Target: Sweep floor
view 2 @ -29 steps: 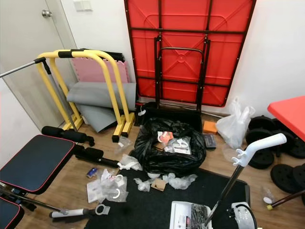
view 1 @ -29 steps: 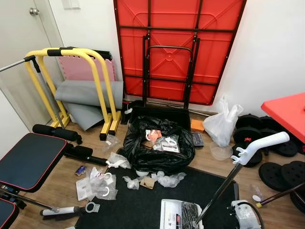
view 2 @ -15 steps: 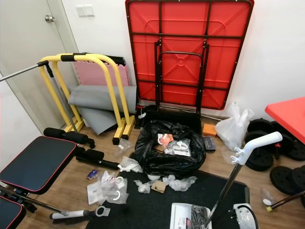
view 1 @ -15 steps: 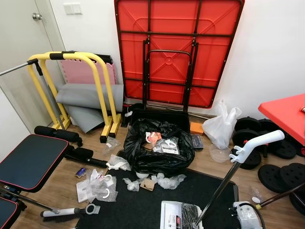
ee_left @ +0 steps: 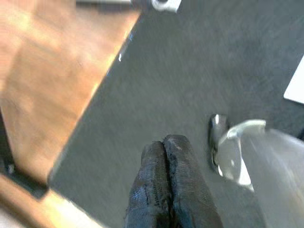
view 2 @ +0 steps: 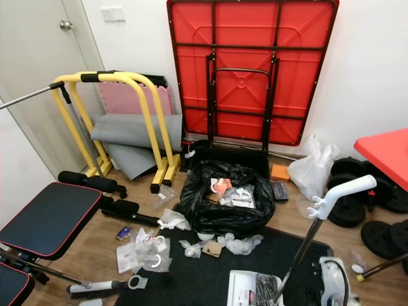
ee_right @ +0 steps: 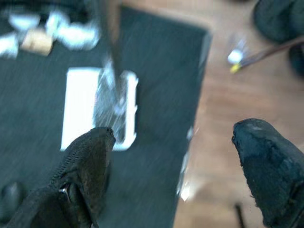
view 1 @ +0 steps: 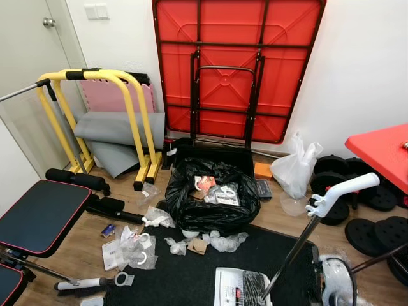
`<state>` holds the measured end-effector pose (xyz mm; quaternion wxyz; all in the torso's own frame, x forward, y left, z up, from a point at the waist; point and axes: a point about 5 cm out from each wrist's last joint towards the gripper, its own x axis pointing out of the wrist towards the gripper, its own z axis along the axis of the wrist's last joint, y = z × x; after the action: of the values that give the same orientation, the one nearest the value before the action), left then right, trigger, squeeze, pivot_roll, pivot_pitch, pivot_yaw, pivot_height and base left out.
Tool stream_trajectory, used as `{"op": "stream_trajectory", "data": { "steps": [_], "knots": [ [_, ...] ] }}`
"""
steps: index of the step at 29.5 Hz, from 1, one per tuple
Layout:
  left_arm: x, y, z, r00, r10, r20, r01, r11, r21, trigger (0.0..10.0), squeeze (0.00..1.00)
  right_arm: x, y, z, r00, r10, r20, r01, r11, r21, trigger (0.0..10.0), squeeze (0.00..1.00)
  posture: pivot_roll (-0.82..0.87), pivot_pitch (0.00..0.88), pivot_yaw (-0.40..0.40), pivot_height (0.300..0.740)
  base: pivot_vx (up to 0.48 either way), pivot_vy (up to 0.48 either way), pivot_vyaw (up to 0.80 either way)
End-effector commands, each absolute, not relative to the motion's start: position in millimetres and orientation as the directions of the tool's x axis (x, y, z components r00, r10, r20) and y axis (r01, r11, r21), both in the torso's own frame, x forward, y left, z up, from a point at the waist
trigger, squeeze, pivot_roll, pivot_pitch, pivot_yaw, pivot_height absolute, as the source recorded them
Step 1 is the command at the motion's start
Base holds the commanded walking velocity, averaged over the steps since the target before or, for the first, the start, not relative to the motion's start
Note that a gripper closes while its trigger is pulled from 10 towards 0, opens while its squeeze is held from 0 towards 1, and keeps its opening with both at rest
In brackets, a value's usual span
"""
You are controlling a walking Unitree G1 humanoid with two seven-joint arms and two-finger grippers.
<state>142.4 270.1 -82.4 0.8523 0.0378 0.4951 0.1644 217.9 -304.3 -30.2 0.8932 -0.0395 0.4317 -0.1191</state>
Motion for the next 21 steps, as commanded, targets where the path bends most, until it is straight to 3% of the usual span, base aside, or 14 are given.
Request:
{"op": "stream_trajectory", "data": {
  "steps": [1,3,4,5,9,13,15,19,21],
  "knots": [
    [144,272,-81,0.467,0.313,-0.827,-0.229,0.946,0.228,10.0,0.00,220,-306,-28,0.602,-0.255,-0.757,0.190,0.966,-0.175,10.0,0.00,-0.05,0.000,-0.038,0.740,0.000,0.000,0.00],
    [168,291,-63,0.524,0.342,-0.780,-0.227,0.939,0.259,10.0,0.00,238,-269,-33,0.632,-0.186,-0.753,0.064,0.980,-0.188,10.0,0.00,-0.03,0.025,-0.053,0.740,0.000,0.000,0.00],
    [168,291,-63,0.524,0.342,-0.780,-0.227,0.939,0.259,10.0,0.00,238,-269,-33,0.632,-0.186,-0.753,0.064,0.980,-0.188,10.0,0.00,-0.03,0.025,-0.053,0.740,0.000,0.000,0.00],
    [171,287,-64,0.530,0.329,-0.782,-0.203,0.944,0.260,10.0,0.00,237,-250,-40,0.629,-0.137,-0.765,0.002,0.985,-0.174,10.0,0.00,-0.02,0.045,-0.055,0.740,0.000,0.000,0.00],
    [169,275,-69,0.524,0.300,-0.797,-0.160,0.954,0.254,10.0,0.00,231,-236,-49,0.612,-0.104,-0.784,-0.038,0.986,-0.160,10.0,0.00,-0.02,0.064,-0.053,0.740,0.000,0.000,0.00],
    [151,249,-86,0.483,0.241,-0.841,-0.095,0.970,0.224,10.0,0.00,207,-226,-66,0.543,-0.091,-0.834,-0.060,0.987,-0.147,10.0,0.00,-0.02,0.103,-0.052,0.740,0.000,0.000,0.00],
    [124,237,-98,0.419,0.218,-0.882,-0.080,0.976,0.203,10.0,0.00,179,-224,-81,0.470,-0.105,-0.876,-0.077,0.984,-0.159,10.0,0.00,-0.01,0.134,-0.045,0.740,0.000,0.000,0.00],
    [113,235,-102,0.390,0.213,-0.896,-0.080,0.977,0.197,10.0,0.00,169,-225,-85,0.448,-0.116,-0.887,-0.071,0.984,-0.164,10.0,0.00,-0.02,0.151,-0.037,0.740,0.000,0.000,0.00],
    [90,232,-109,0.341,0.204,-0.918,-0.071,0.979,0.191,10.0,0.00,156,-226,-91,0.418,-0.134,-0.898,-0.054,0.984,-0.172,10.0,0.00,-0.02,0.169,-0.025,0.740,0.000,0.000,0.00]
  ]
}}
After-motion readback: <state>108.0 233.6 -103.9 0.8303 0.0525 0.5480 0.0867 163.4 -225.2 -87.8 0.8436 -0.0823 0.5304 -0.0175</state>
